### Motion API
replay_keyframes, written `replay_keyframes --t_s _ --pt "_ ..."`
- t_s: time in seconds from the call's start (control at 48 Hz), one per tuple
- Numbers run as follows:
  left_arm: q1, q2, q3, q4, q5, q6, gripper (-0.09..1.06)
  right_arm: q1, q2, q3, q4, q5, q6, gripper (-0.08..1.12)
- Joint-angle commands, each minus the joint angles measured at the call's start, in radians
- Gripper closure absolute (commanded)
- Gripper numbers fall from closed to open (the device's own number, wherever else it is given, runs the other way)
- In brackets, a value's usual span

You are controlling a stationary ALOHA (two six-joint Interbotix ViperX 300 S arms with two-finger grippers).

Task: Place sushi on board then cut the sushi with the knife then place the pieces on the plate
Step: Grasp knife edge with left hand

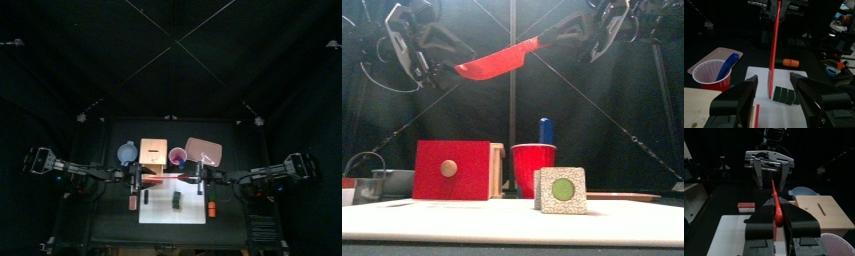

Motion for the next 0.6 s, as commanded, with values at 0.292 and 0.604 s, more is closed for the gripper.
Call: replay_keyframes --t_s 0.292,0.604 --pt "0.014 0.000 -0.026 0.003 0.006 0.002 0.28 0.005 -0.023 -0.017 -0.002 -0.009 0.002 0.65" --pt "0.023 -0.015 -0.029 0.005 0.006 0.002 0.53 0.017 -0.025 -0.009 0.012 -0.003 0.005 0.65"
